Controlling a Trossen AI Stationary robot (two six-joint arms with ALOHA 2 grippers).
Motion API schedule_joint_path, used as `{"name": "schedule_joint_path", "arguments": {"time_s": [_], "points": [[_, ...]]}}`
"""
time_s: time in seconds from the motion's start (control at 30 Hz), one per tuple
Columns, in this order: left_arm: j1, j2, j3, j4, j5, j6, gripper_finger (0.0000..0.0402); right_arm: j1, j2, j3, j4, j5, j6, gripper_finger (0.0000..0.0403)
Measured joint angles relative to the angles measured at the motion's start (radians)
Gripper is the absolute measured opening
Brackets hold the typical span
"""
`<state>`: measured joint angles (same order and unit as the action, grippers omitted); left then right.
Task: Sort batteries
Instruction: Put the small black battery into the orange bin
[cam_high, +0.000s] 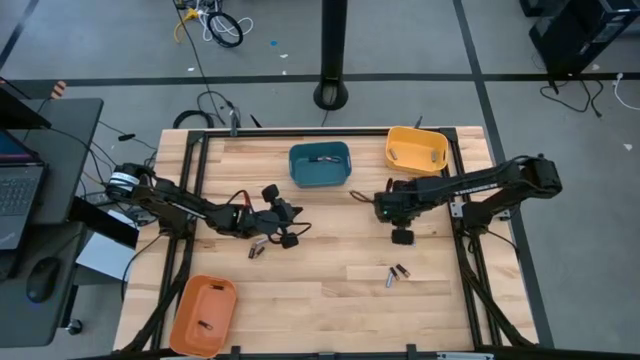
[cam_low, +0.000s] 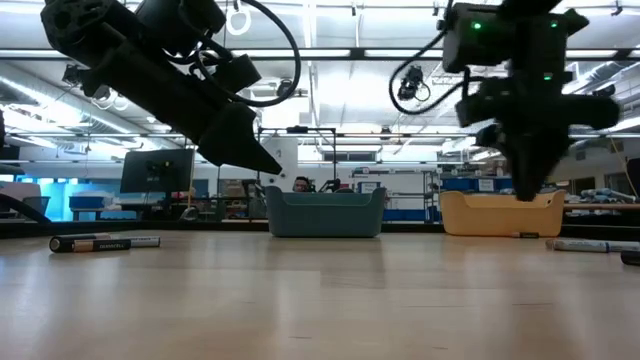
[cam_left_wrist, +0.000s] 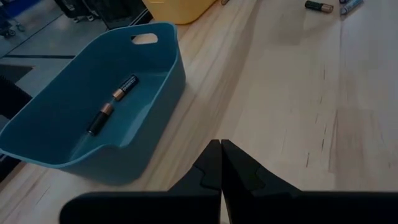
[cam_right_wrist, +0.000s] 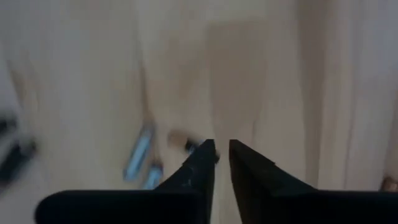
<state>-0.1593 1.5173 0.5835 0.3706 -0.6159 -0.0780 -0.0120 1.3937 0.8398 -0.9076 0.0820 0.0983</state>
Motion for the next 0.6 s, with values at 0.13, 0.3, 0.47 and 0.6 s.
{"name": "schedule_joint_path", "arguments": {"time_s": [0.13,0.3,0.47,0.6], "points": [[0.000,0.000,0.000,0.000,0.001,0.000,0.0006,0.026,0.026,0.000,-0.077,-0.020,-0.104,0.0093],[0.000,0.000,0.000,0.000,0.021,0.002,0.0006,0.040,0.047,0.000,-0.094,-0.030,-0.225,0.0135],[0.000,0.000,0.000,-0.005,0.023,0.007,0.0006,0.040,0.094,0.000,-0.075,-0.002,-0.339,0.0156],[0.000,0.000,0.000,-0.008,0.023,0.021,0.0006,0.040,0.152,0.000,-0.040,0.004,-0.416,0.0155]]}}
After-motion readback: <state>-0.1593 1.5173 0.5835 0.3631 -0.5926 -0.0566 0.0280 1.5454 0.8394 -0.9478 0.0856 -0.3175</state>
